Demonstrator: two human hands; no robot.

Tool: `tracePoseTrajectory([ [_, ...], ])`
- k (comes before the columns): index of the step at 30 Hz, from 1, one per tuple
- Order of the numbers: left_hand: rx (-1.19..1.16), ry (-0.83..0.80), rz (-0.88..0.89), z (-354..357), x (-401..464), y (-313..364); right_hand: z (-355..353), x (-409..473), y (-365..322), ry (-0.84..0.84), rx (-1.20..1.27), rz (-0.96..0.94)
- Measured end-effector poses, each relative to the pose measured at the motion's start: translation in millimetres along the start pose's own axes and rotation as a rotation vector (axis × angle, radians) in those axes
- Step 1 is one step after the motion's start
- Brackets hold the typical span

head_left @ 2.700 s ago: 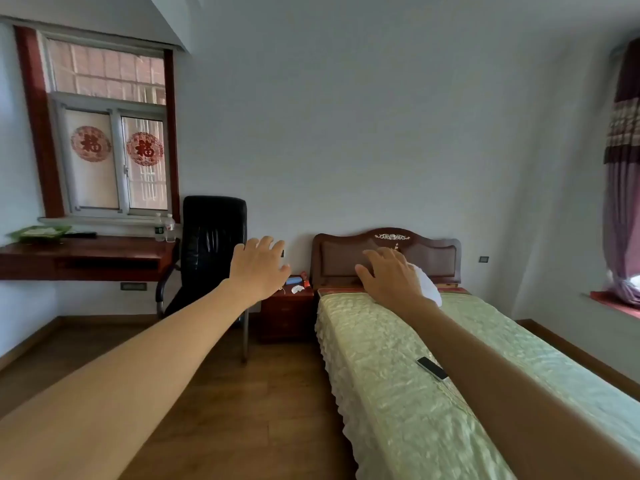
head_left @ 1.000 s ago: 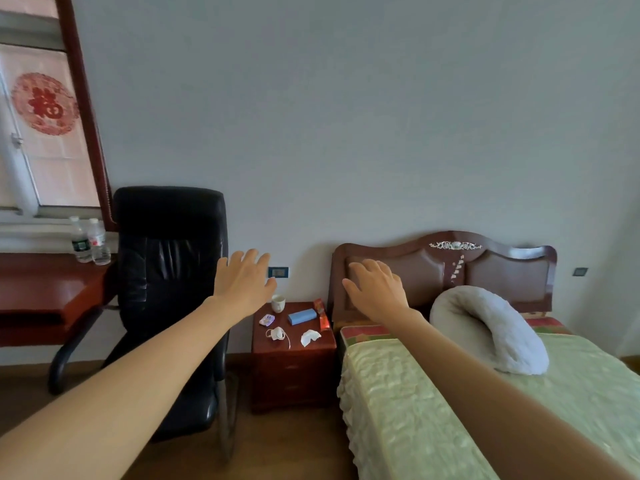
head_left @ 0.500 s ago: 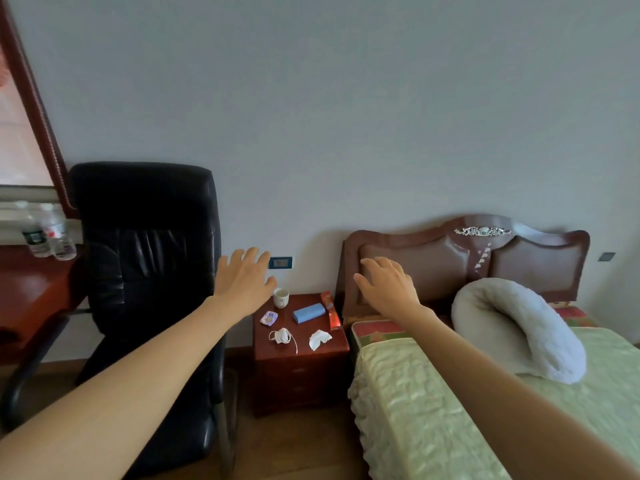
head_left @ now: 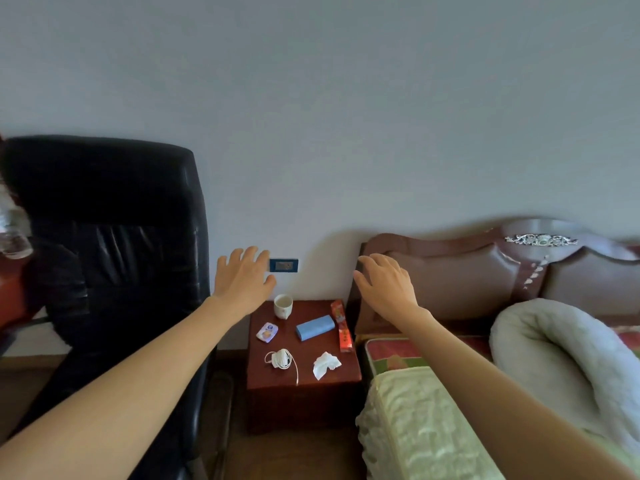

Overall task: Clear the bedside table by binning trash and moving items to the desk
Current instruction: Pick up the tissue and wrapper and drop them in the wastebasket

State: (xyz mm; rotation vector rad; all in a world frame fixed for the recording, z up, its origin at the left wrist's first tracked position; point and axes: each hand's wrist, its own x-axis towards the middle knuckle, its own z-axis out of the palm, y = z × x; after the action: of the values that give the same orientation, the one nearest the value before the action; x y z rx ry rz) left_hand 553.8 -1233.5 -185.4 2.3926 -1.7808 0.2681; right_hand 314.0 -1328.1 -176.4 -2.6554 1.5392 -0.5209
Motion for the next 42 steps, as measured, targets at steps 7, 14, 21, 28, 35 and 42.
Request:
tracePoseTrajectory([
  [7,0.003,-0.063,0.014,50.0,71.7,-12.6,56.6,78.2,17.6,-0.107,-0.036,0.025],
  [14,-0.045,-0.105,0.084,106.4,154.7,-27.6,118.1,152.6,31.5,-0.113,-0.022,0.111],
  [21,-0.053,-0.202,0.157,173.7,215.3,-37.6,177.9,190.5,57.6,-0.156,0.004,0.259],
  [28,-0.15,-0.302,0.248,247.1,238.3,-9.8,243.2,188.9,101.4,-0.266,0.047,0.362],
  [35,-0.116,-0.403,0.286,332.3,232.2,31.2,318.2,173.7,146.9,-0.324,0.1,0.383],
  [42,-0.108,-0.505,0.345,426.2,203.1,75.8,398.5,147.3,180.5,-0.403,0.179,0.416],
])
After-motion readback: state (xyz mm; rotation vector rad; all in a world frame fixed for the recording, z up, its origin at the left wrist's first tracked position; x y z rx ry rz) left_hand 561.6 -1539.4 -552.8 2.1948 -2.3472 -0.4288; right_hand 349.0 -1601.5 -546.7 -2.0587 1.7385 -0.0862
